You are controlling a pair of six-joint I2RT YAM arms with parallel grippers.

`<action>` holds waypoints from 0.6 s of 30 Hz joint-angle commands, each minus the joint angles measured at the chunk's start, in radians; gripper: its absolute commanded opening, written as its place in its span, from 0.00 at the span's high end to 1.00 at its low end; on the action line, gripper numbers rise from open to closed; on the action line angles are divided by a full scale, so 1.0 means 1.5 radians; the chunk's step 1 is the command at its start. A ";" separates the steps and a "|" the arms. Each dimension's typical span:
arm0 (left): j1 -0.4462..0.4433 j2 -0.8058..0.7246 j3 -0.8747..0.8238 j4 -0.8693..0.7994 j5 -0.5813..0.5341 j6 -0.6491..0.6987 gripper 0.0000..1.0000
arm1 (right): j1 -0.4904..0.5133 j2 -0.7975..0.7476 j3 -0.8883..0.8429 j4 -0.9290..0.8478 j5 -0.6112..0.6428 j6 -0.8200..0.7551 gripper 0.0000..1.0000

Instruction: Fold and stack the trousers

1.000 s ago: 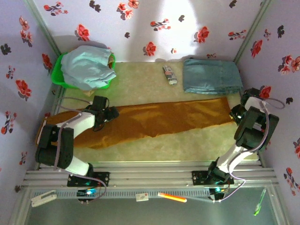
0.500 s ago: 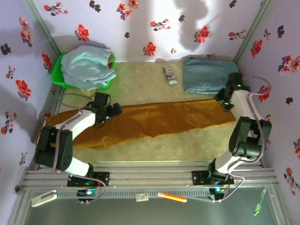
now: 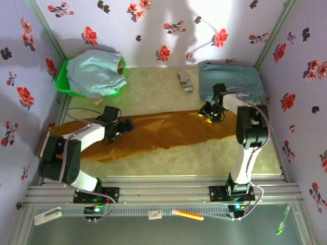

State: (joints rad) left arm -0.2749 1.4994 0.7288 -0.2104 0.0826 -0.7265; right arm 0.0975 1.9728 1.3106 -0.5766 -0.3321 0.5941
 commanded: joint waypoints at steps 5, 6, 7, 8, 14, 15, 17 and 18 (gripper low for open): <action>0.085 0.000 -0.019 -0.029 0.005 0.011 0.03 | -0.058 -0.002 0.033 -0.071 -0.006 -0.054 0.51; 0.091 0.000 -0.011 -0.033 0.005 0.007 0.03 | -0.066 -0.008 0.044 -0.085 -0.007 -0.068 0.51; 0.095 0.001 0.000 -0.036 0.005 0.004 0.03 | -0.075 -0.013 0.054 -0.100 -0.013 -0.085 0.50; 0.095 0.000 0.011 -0.040 0.005 0.004 0.03 | -0.086 -0.019 0.068 -0.116 -0.021 -0.103 0.50; 0.093 -0.015 0.055 -0.054 0.029 -0.008 0.03 | -0.145 -0.039 0.101 -0.150 0.073 -0.193 0.35; 0.093 -0.022 0.055 -0.057 0.032 -0.009 0.03 | -0.155 -0.036 0.105 -0.155 0.092 -0.206 0.31; 0.093 -0.046 0.045 -0.062 0.036 -0.011 0.03 | -0.176 -0.021 0.123 -0.185 0.152 -0.234 0.27; 0.093 -0.058 0.037 -0.063 0.036 -0.011 0.03 | -0.186 -0.017 0.124 -0.193 0.171 -0.243 0.26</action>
State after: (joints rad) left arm -0.1410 1.4727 0.7872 -0.2661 0.1329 -0.7273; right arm -0.1505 1.9453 1.4673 -0.7719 -0.2146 0.3248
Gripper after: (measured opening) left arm 0.969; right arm 0.730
